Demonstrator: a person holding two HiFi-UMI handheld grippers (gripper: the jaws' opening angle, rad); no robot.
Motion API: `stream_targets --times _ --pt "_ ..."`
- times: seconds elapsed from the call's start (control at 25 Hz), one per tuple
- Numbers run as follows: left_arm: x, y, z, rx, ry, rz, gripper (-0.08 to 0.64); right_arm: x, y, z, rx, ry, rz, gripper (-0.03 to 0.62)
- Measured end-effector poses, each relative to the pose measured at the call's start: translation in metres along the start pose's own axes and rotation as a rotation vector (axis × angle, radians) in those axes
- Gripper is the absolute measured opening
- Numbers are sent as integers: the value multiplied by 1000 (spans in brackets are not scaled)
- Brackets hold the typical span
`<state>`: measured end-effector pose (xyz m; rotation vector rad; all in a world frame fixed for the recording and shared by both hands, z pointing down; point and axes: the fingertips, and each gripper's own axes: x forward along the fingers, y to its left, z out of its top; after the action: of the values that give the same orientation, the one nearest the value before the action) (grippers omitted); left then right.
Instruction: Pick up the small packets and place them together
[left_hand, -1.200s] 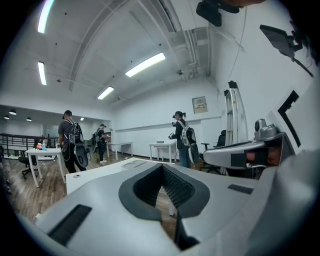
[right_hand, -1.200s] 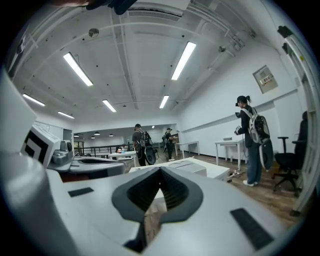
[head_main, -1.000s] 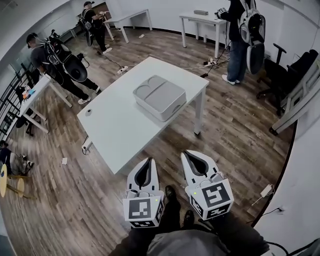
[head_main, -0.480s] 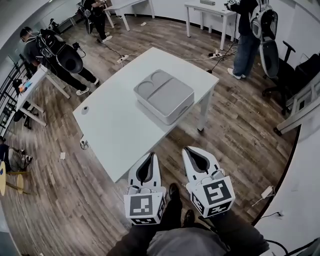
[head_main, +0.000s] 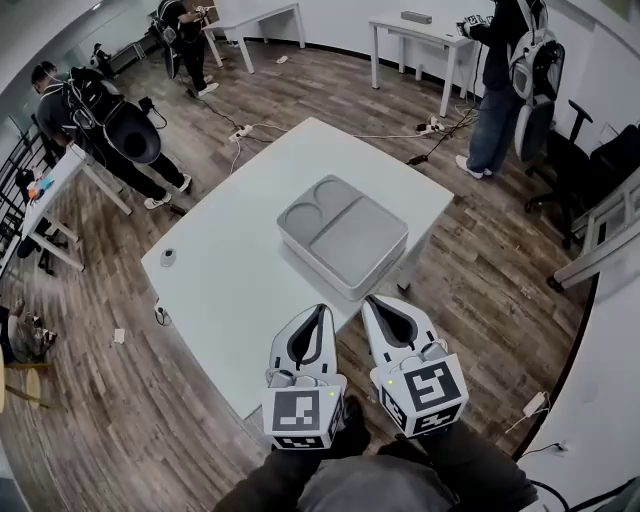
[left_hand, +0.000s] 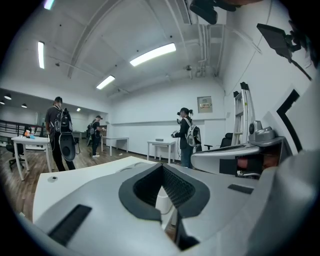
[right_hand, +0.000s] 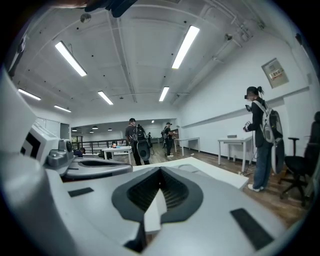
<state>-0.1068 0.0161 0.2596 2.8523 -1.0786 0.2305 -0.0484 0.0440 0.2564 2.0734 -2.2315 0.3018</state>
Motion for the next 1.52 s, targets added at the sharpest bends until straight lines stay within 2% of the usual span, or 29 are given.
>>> stream_targets --times 0.44,0.68,0.8,0.96,1.12,1.32,1.52 --pt "54 15 16 0 -20 -52 0 41 -35 27 -42 -20 -61 0" --pt "81 15 3 46 -28 -32 0 54 -61 4 -44 -45 -59 -1" --pt "97 25 0 82 -46 5 0 54 -70 -17 -41 -81 -44 -1" --pt "119 39 -15 135 -26 61 0 61 -79 -60 109 -63 52 0" --pt "135 35 -33 192 19 86 0 66 -93 -90 238 -55 150 0" --pt "145 34 -50 277 64 120 0 70 -107 -109 418 -71 257 63" --pt "159 34 -48 306 82 148 0 75 -121 -122 559 -90 333 101"
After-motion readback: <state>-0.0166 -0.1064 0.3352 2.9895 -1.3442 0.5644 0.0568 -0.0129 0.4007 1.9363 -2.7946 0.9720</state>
